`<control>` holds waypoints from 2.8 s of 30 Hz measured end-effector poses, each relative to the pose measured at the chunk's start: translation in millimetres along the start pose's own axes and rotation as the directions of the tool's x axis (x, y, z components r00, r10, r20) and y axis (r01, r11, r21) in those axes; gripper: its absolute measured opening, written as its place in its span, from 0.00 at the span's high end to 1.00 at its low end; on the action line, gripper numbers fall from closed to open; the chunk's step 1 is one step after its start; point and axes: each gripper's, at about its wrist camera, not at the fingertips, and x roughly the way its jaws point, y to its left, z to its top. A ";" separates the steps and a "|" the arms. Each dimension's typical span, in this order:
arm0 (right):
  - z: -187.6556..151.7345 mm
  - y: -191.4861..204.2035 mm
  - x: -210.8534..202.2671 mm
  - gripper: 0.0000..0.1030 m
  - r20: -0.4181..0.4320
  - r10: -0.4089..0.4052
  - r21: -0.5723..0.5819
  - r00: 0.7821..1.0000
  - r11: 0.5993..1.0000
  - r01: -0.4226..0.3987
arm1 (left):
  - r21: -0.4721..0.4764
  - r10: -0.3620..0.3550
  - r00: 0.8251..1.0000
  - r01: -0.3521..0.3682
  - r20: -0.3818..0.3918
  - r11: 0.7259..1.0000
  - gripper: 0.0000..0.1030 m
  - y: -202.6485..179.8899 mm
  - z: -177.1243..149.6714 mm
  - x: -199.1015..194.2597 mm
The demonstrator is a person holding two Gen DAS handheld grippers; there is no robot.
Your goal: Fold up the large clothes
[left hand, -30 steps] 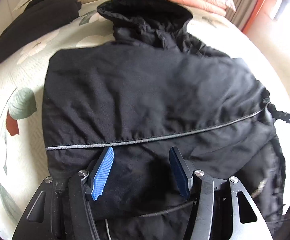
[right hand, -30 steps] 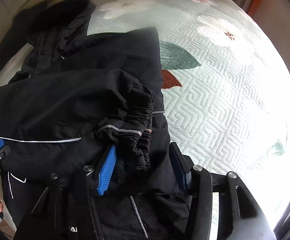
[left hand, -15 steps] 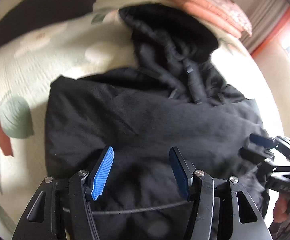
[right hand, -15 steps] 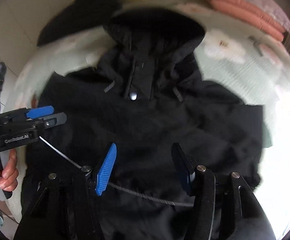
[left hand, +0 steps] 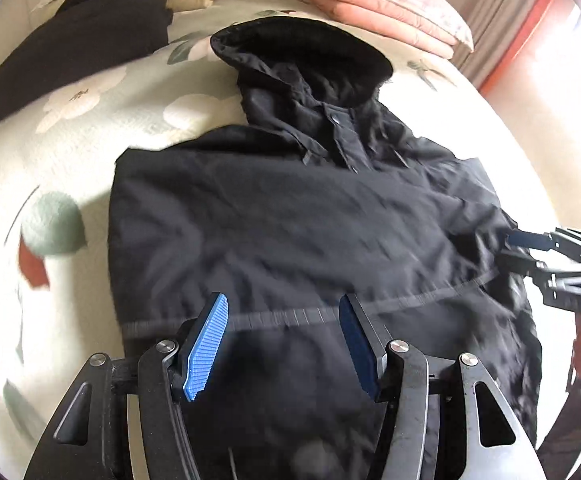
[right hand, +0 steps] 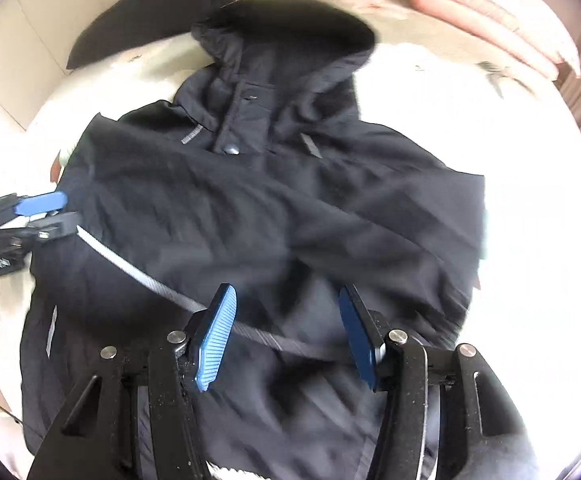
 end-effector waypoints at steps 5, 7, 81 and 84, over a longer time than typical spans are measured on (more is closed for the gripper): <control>-20.2 -27.0 28.1 0.52 -0.106 0.006 -0.031 0.994 0.999 -0.010 | -0.075 0.077 0.994 -0.083 -0.081 0.994 0.42 7.6 -33.4 20.4; -32.1 -35.0 40.2 0.53 -0.115 0.015 -0.037 0.993 0.999 -0.019 | -0.087 0.083 0.993 -0.091 -0.086 0.992 0.42 11.1 -39.1 34.9; 312.9 -64.1 160.2 0.51 0.024 0.122 -0.045 0.992 0.992 -0.120 | 0.180 -0.083 0.993 0.098 -0.085 0.979 0.42 37.8 314.4 213.6; 301.4 -60.6 174.9 0.51 0.050 0.096 -0.063 0.994 0.994 -0.093 | 0.195 -0.088 0.995 0.093 -0.038 0.976 0.41 44.3 296.5 222.9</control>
